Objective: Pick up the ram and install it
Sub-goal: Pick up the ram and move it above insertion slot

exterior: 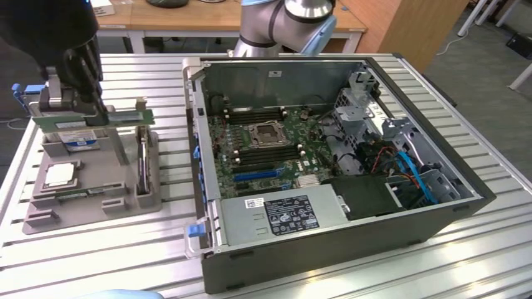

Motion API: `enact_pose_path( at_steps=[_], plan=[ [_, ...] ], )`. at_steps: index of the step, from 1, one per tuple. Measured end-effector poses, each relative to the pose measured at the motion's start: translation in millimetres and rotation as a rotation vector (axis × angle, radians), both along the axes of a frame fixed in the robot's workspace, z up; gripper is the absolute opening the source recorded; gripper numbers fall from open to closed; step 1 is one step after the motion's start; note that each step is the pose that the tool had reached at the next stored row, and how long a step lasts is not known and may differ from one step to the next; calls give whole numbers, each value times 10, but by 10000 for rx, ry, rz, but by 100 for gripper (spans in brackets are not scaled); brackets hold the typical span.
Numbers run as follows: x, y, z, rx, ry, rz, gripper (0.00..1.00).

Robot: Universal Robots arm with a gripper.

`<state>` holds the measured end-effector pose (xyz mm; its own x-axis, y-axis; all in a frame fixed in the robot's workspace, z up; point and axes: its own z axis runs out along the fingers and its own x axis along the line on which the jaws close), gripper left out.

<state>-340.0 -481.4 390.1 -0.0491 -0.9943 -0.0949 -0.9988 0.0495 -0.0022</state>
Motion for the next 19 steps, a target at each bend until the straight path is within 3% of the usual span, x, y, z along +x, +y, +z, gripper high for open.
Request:
enact_pose_path(
  at_steps=[6, 11, 19],
  plan=[
    [73, 0, 27, 3, 0, -1, 13],
    [214, 0, 55, 6, 17, -1, 13],
    [522, 0, 111, 14, 143, 1, 13]
  ],
)
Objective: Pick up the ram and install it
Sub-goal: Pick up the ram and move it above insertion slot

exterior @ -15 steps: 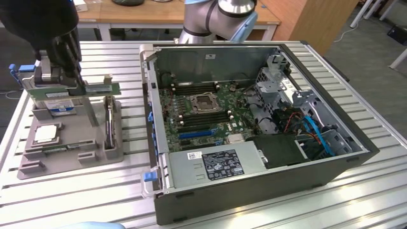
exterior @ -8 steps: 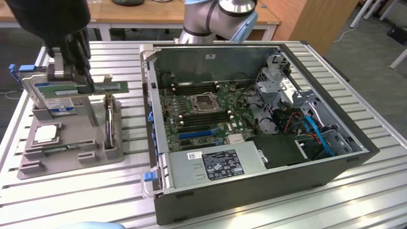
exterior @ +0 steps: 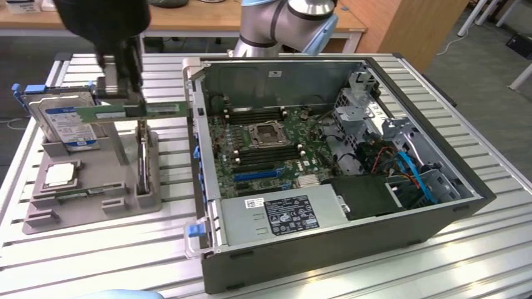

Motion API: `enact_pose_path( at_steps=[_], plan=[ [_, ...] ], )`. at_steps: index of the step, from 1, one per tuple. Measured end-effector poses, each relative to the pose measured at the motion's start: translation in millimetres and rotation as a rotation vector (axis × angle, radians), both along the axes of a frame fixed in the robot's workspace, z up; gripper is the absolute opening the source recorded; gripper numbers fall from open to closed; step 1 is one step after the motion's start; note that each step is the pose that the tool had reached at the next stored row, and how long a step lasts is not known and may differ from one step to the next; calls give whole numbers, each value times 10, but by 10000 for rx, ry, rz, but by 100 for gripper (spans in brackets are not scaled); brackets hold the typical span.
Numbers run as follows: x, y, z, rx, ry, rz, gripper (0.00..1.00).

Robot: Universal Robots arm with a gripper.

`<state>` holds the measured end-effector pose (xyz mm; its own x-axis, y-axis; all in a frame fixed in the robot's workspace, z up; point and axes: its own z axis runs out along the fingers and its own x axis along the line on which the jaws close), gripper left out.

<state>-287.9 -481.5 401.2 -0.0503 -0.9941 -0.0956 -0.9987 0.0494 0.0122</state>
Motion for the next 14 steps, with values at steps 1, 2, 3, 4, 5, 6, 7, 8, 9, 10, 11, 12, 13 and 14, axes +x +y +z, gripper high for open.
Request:
enact_pose_path(
  at_steps=[1, 2, 3, 4, 5, 6, 7, 8, 9, 10, 11, 12, 13, 14],
  plan=[
    [40, 0, 4, 0, 15, -1, 13],
    [75, 0, 7, 0, 29, -2, 13],
    [111, 1, 9, 1, 42, -2, 13],
    [149, 1, 13, 2, 56, -1, 13],
    [187, 1, 16, 2, 70, 0, 13],
    [225, 0, 20, 3, 84, 2, 13],
    [262, 0, 23, 4, 98, 1, 13],
    [300, 1, 27, 4, 112, 1, 13],
    [337, 1, 31, 5, 124, 2, 13],
    [373, 1, 35, 5, 136, 3, 13],
    [410, 0, 38, 6, 147, 5, 13],
    [449, 0, 44, 7, 161, 7, 13],
    [486, 1, 48, 8, 173, 7, 13],
    [526, 1, 53, 9, 188, 8, 13]
  ],
)
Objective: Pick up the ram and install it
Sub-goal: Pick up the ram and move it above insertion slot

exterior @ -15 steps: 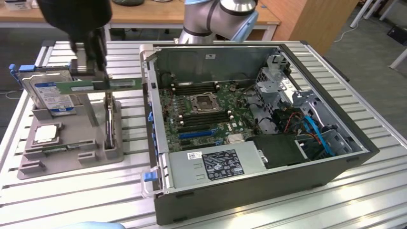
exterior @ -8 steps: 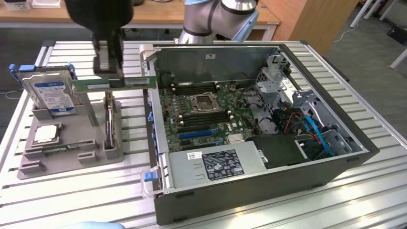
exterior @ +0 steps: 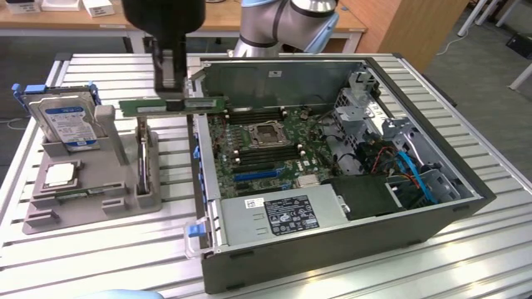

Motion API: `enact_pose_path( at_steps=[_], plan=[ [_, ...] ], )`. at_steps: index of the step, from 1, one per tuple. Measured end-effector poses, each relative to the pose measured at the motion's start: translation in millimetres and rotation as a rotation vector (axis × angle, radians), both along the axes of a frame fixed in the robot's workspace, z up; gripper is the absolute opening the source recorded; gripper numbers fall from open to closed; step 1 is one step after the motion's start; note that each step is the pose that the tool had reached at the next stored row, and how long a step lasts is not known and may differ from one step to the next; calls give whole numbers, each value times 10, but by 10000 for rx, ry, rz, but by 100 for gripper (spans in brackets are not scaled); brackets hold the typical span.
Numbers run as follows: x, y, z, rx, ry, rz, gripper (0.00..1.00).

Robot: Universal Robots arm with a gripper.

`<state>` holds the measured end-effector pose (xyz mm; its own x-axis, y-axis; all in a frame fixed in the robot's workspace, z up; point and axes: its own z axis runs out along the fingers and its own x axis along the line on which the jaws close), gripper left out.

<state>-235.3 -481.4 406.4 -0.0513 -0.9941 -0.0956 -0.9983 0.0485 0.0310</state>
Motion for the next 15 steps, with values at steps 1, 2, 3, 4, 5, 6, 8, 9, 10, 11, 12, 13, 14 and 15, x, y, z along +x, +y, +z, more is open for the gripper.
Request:
enact_pose_path(
  at_steps=[1, 2, 3, 4, 5, 6, 8, 9, 10, 11, 12, 13, 14, 15],
  plan=[
    [38, 0, 4, 1, 14, 0, 13],
    [77, 0, 9, 2, 28, 2, 13],
    [116, 0, 13, 3, 42, 5, 13],
    [155, 0, 18, 5, 56, 5, 13],
    [194, 0, 23, 6, 69, 5, 13],
    [232, 0, 28, 7, 83, 6, 13],
    [312, 0, 39, 9, 114, 10, 13],
    [350, 0, 44, 11, 129, 11, 13],
    [387, 0, 50, 12, 145, 11, 13],
    [425, 0, 54, 13, 160, 12, 13],
    [463, 0, 59, 15, 176, 13, 13],
    [502, 0, 63, 16, 192, 16, 13],
    [543, 0, 68, 17, 209, 16, 13],
    [579, 0, 72, 18, 225, 17, 13]
  ],
)
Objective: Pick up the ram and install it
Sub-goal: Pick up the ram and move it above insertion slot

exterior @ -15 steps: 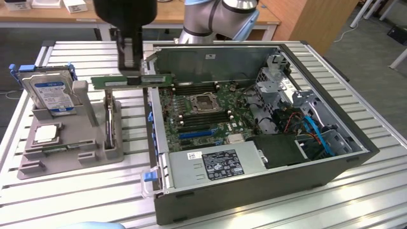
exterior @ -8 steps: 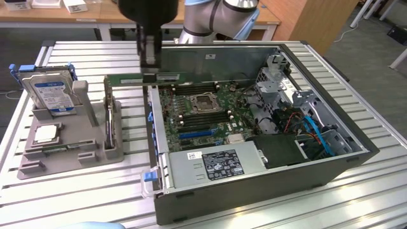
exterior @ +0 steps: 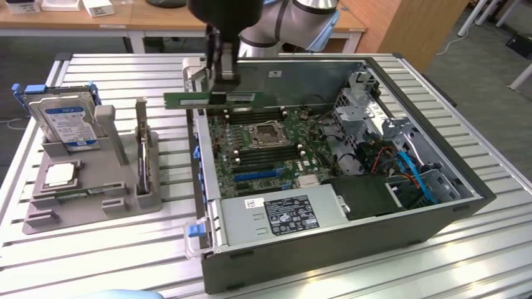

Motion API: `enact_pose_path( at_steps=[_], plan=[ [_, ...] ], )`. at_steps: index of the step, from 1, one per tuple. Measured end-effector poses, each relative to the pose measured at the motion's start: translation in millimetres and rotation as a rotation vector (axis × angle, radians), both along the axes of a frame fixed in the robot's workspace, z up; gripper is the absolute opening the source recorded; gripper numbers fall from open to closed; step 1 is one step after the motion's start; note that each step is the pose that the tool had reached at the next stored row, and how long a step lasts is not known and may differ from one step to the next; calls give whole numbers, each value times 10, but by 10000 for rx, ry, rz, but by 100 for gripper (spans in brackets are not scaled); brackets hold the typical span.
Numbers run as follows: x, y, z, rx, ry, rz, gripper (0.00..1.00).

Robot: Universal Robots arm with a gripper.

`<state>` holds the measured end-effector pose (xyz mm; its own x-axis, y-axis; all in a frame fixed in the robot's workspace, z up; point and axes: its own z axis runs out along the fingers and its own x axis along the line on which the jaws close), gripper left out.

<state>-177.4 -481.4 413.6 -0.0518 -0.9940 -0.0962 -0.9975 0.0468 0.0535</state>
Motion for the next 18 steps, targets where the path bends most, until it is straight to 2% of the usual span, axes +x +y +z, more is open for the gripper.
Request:
enact_pose_path(
  at_steps=[8, 18],
  plan=[
    [289, 0, 29, 9, 131, 16, 13],
    [576, 0, 40, 10, 249, 39, 13]
  ],
)
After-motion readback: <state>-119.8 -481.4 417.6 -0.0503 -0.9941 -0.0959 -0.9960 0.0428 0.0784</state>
